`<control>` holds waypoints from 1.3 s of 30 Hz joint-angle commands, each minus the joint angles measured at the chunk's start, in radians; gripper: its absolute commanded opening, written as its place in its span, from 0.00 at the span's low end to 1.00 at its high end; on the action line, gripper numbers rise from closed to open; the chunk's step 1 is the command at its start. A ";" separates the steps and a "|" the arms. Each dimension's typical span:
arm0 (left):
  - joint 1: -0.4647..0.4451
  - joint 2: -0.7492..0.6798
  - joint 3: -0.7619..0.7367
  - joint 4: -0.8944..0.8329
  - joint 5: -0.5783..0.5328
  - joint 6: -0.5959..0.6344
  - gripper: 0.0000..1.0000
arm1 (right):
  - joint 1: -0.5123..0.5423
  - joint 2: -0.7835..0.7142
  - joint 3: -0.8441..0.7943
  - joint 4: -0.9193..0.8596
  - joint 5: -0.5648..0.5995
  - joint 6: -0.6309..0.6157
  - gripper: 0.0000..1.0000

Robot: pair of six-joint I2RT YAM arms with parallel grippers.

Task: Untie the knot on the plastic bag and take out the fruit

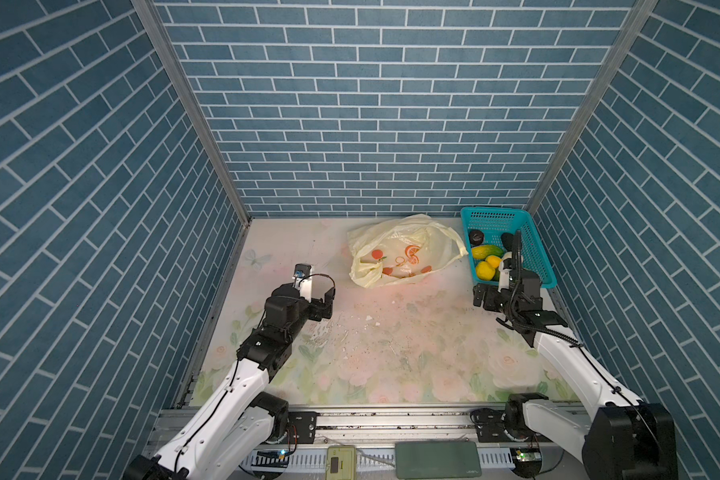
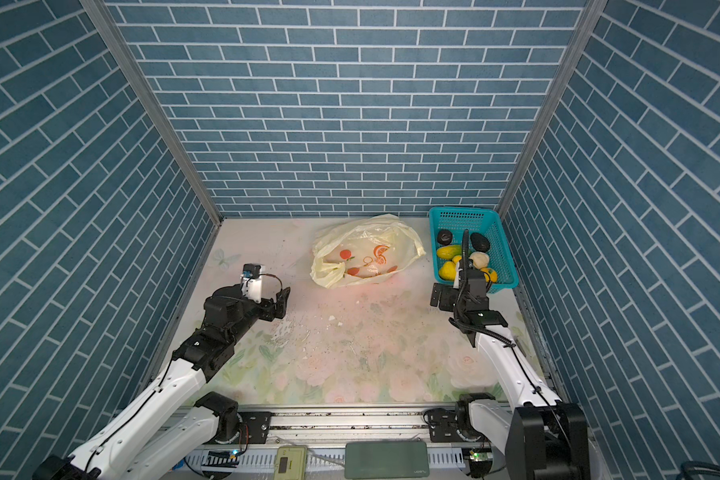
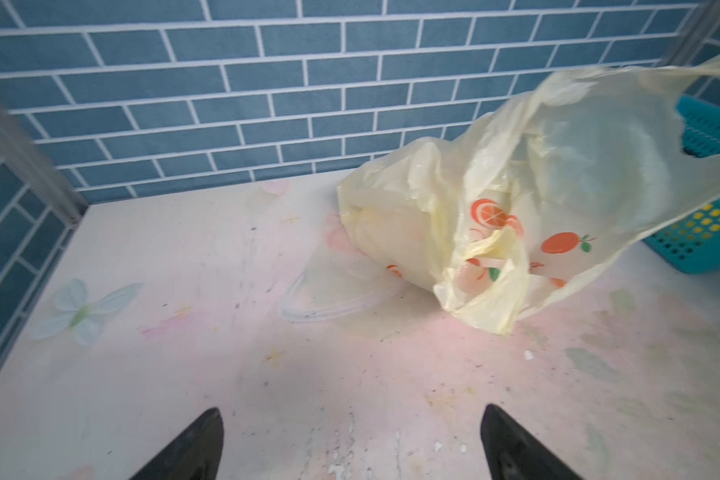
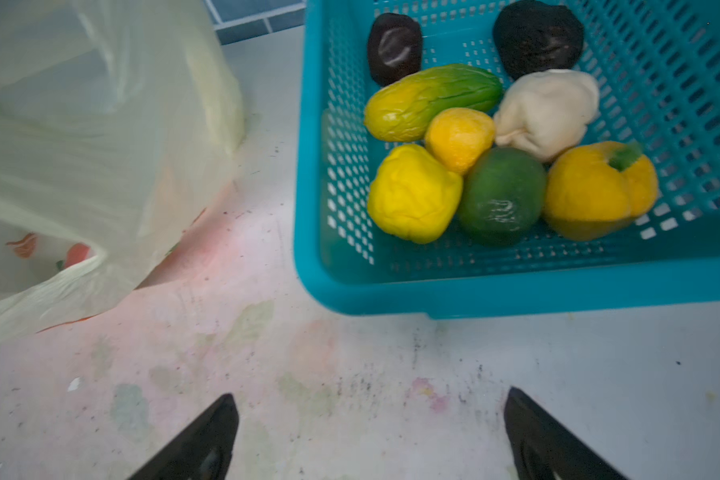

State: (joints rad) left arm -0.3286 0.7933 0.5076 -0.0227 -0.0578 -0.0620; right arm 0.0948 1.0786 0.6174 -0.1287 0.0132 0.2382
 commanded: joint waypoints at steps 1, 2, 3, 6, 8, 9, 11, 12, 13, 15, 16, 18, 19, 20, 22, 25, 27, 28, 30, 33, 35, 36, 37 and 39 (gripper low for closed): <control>0.071 -0.002 -0.040 0.037 -0.065 0.064 0.97 | -0.053 0.016 -0.044 0.169 0.019 -0.086 0.99; 0.095 0.007 -0.058 0.084 -0.064 0.070 0.97 | -0.066 0.026 -0.062 0.216 0.016 -0.099 0.99; 0.118 0.022 -0.076 0.136 -0.058 0.082 0.97 | -0.078 0.038 -0.078 0.263 0.019 -0.107 0.99; 0.162 0.093 -0.102 0.265 -0.059 0.126 0.97 | -0.106 0.087 -0.118 0.393 0.030 -0.123 0.99; 0.193 0.163 -0.106 0.347 -0.063 0.145 0.97 | -0.121 0.125 -0.166 0.529 0.035 -0.146 0.99; 0.206 0.190 -0.112 0.390 -0.061 0.150 0.97 | -0.126 0.143 -0.184 0.589 0.035 -0.155 0.99; 0.225 0.250 -0.142 0.525 -0.061 0.174 0.97 | -0.140 0.200 -0.203 0.679 0.035 -0.163 0.99; 0.234 0.275 -0.158 0.586 -0.059 0.183 0.97 | -0.146 0.225 -0.205 0.711 0.031 -0.165 0.99; 0.242 0.306 -0.174 0.647 -0.056 0.192 0.97 | -0.150 0.250 -0.211 0.745 0.024 -0.163 0.99; 0.257 0.361 -0.194 0.741 -0.047 0.200 0.97 | -0.155 0.287 -0.217 0.802 0.014 -0.162 0.99; 0.263 0.391 -0.202 0.785 -0.051 0.192 0.97 | -0.155 0.295 -0.217 0.821 0.008 -0.163 0.99; 0.283 0.429 -0.202 0.813 -0.005 0.156 0.96 | -0.160 0.317 -0.238 0.902 0.000 -0.161 0.99; 0.283 0.451 -0.207 0.836 0.010 0.162 0.96 | -0.165 0.330 -0.239 0.912 -0.012 -0.161 0.99; 0.283 0.457 -0.203 0.822 0.024 0.163 0.96 | -0.167 0.344 -0.248 0.939 -0.013 -0.161 0.99; 0.283 0.482 -0.223 0.876 0.019 0.159 0.96 | -0.167 0.369 -0.272 1.004 -0.016 -0.161 0.99; 0.284 0.515 -0.225 0.900 0.032 0.165 0.96 | -0.167 0.406 -0.313 1.112 -0.022 -0.162 0.99; 0.283 0.555 -0.234 0.948 0.027 0.164 0.96 | -0.167 0.436 -0.337 1.182 -0.018 -0.162 0.99; 0.284 0.581 -0.237 0.978 0.020 0.161 0.96 | -0.167 0.455 -0.346 1.220 -0.016 -0.162 0.99; 0.284 0.629 -0.242 1.023 0.015 0.159 0.96 | -0.167 0.453 -0.346 1.211 -0.004 -0.162 0.99; 0.283 0.685 -0.242 1.072 0.003 0.153 0.96 | -0.166 0.455 -0.333 1.189 0.009 -0.158 0.99; 0.283 0.718 -0.242 1.102 -0.008 0.148 0.96 | -0.164 0.456 -0.336 1.197 0.010 -0.160 0.99; 0.284 0.729 -0.242 1.112 -0.009 0.147 0.96 | -0.162 0.454 -0.342 1.203 0.012 -0.160 0.99; 0.283 0.735 -0.239 1.118 -0.014 0.147 0.96 | -0.162 0.455 -0.349 1.219 0.019 -0.159 0.99; 0.284 0.735 -0.238 1.109 -0.023 0.143 0.96 | -0.161 0.457 -0.368 1.259 0.036 -0.152 0.99</control>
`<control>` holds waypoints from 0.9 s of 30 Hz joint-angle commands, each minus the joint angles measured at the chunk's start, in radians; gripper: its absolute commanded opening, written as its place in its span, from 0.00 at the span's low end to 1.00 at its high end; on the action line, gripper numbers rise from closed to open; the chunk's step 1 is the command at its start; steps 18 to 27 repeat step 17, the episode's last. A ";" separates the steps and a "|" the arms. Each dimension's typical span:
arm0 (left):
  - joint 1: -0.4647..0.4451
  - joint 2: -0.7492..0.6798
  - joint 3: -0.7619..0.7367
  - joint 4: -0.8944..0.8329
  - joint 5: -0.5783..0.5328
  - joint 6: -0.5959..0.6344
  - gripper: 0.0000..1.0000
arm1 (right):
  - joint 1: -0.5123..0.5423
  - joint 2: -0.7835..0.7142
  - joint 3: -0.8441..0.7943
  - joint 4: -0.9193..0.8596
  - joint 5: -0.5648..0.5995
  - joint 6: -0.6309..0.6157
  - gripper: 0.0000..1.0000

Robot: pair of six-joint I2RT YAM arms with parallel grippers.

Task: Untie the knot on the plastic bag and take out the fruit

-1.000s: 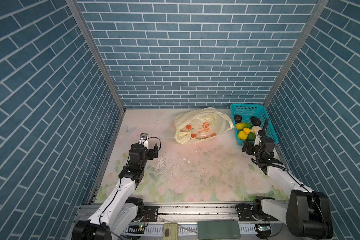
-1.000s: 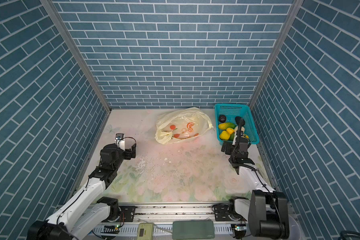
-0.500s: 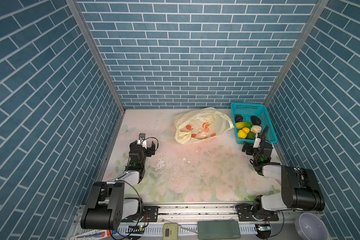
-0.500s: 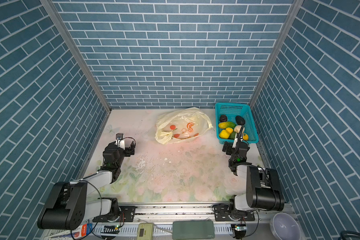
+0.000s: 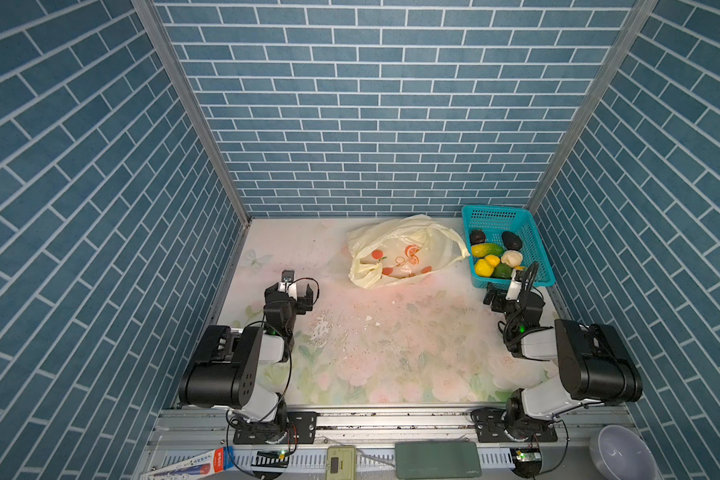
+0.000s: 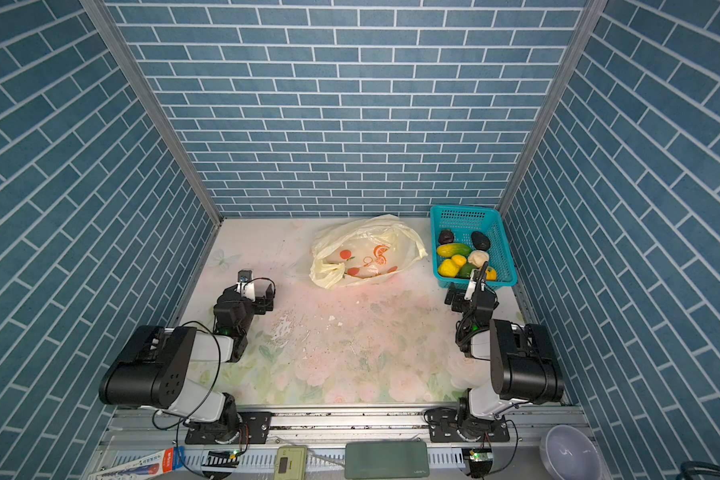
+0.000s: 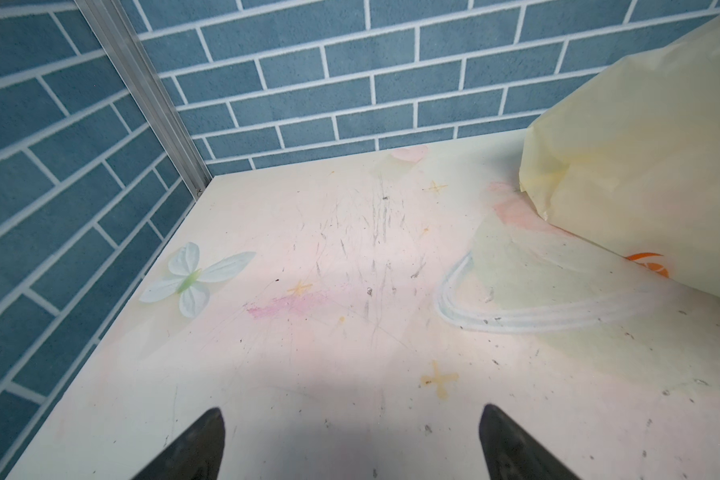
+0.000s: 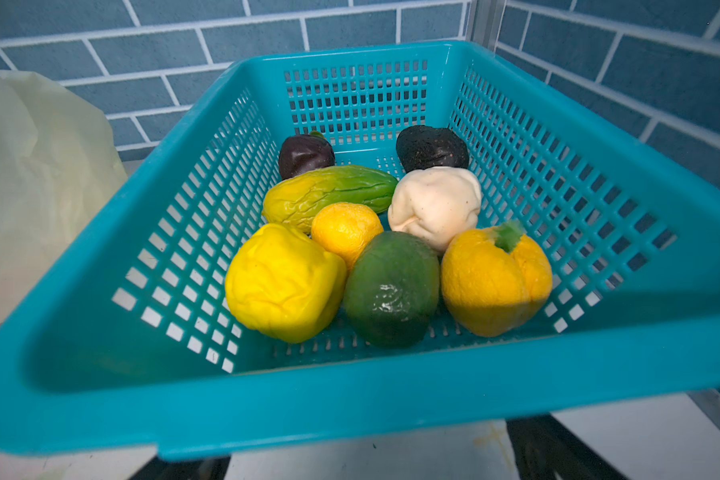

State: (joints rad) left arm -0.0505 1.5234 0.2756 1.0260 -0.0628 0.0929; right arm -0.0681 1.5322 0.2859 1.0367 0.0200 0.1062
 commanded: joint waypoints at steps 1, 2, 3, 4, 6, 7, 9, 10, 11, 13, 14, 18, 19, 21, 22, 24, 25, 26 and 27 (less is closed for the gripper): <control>0.005 0.004 -0.010 0.067 -0.016 -0.011 0.96 | 0.002 0.006 -0.043 0.109 0.032 -0.020 0.99; 0.005 0.004 -0.010 0.068 -0.015 -0.012 0.96 | 0.002 0.005 -0.048 0.115 0.029 -0.021 0.99; 0.006 0.003 -0.010 0.065 -0.018 -0.010 0.96 | 0.001 0.007 -0.048 0.119 0.028 -0.021 0.99; 0.006 0.003 -0.010 0.065 -0.017 -0.011 0.96 | 0.002 0.008 -0.048 0.118 0.027 -0.022 0.99; 0.005 0.003 -0.008 0.062 -0.017 -0.011 0.96 | 0.002 0.006 -0.047 0.115 0.028 -0.022 0.99; 0.006 0.003 -0.007 0.060 -0.018 -0.011 0.96 | 0.002 0.005 -0.047 0.115 0.028 -0.022 0.99; 0.006 0.003 -0.006 0.059 -0.017 -0.010 0.96 | 0.002 0.005 -0.044 0.109 0.032 -0.020 0.99; 0.005 0.002 -0.006 0.058 -0.017 -0.011 0.96 | 0.002 0.006 -0.043 0.109 0.032 -0.019 0.99; 0.006 0.003 -0.006 0.058 -0.018 -0.012 0.96 | 0.002 0.006 -0.043 0.109 0.034 -0.019 0.99; 0.005 0.003 -0.005 0.057 -0.018 -0.011 0.96 | 0.002 0.006 -0.039 0.103 0.035 -0.019 0.99; 0.005 0.004 -0.005 0.057 -0.018 -0.012 0.96 | 0.002 0.004 -0.039 0.099 0.036 -0.019 0.99; 0.006 0.002 -0.006 0.057 -0.018 -0.011 0.96 | 0.002 0.005 -0.047 0.116 0.037 -0.019 0.99; 0.006 0.002 -0.006 0.057 -0.018 -0.011 0.96 | 0.002 0.005 -0.047 0.116 0.037 -0.019 0.99; 0.006 0.002 -0.006 0.057 -0.018 -0.011 0.96 | 0.002 0.005 -0.047 0.116 0.037 -0.019 0.99; 0.006 0.002 -0.006 0.057 -0.018 -0.011 0.96 | 0.002 0.005 -0.047 0.116 0.037 -0.019 0.99; 0.006 0.002 -0.006 0.057 -0.018 -0.011 0.96 | 0.002 0.005 -0.047 0.116 0.037 -0.019 0.99; 0.006 0.002 -0.006 0.057 -0.018 -0.011 0.96 | 0.002 0.005 -0.047 0.116 0.037 -0.019 0.99; 0.006 0.002 -0.006 0.057 -0.018 -0.011 0.96 | 0.002 0.005 -0.047 0.116 0.037 -0.019 0.99; 0.006 0.002 -0.006 0.057 -0.018 -0.011 0.96 | 0.002 0.005 -0.047 0.116 0.037 -0.019 0.99</control>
